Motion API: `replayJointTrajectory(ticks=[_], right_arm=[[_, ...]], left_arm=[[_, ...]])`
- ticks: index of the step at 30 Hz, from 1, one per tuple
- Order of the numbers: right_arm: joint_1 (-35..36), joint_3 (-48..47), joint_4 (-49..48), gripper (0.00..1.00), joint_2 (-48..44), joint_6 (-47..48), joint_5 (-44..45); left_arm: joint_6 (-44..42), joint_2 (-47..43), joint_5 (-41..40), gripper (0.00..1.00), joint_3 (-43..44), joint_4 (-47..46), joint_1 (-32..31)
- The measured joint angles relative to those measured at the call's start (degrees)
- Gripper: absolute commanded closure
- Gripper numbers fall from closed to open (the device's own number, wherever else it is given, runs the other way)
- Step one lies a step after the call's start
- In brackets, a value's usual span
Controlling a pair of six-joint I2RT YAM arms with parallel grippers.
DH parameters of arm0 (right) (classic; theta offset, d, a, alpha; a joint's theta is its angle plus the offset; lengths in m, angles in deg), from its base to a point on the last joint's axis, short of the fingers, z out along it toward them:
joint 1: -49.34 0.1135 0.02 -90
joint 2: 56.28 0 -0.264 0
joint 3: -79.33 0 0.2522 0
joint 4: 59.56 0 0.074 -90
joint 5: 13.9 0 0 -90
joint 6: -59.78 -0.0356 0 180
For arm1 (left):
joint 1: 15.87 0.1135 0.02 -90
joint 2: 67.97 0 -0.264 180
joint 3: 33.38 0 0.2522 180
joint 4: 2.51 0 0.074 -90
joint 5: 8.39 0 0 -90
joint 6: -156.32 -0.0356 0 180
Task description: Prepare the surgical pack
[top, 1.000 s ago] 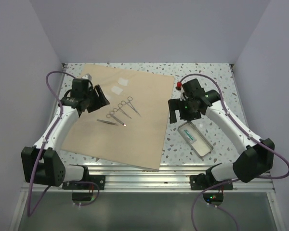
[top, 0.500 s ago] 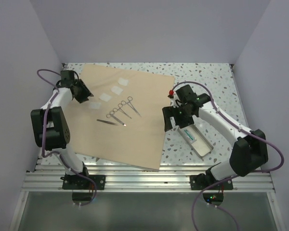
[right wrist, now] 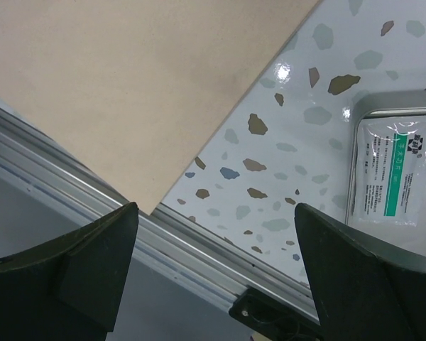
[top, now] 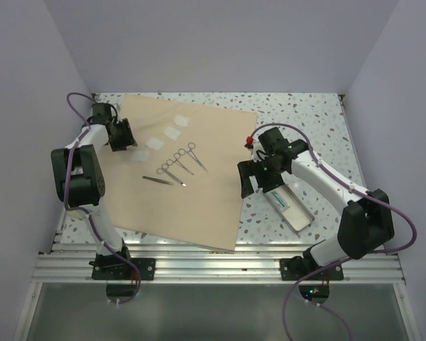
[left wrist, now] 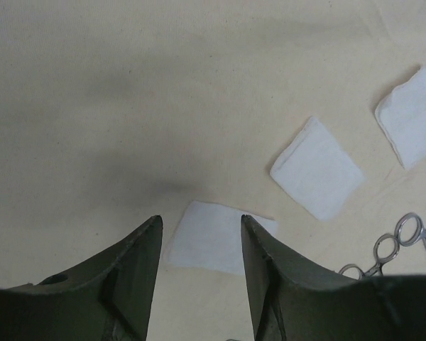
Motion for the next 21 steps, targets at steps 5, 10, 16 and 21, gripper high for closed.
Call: replayJointTrajectory(ticks=[5,10,16,21], right_arm=[[0.0,0.57,0.0,0.05,-0.02,0.7,-0.22],[0.0,0.85,-0.24,0.06,-0.02,0.87,-1.14],[0.0,1.6,-0.44,0.06,-0.02,0.87,-1.25],[0.0,1.6,-0.59,0.06,-0.02,0.9,-1.44]], left_arm=[[-3.56,0.79,0.5,0.49,0.0,0.04,0.04],[-5.38,1.79,1.57,0.52,-1.05,0.0,0.07],[-6.23,1.81,2.36,0.57,-2.34,-0.44,0.15],[-6.23,1.68,2.49,0.61,-2.97,-1.31,0.31]])
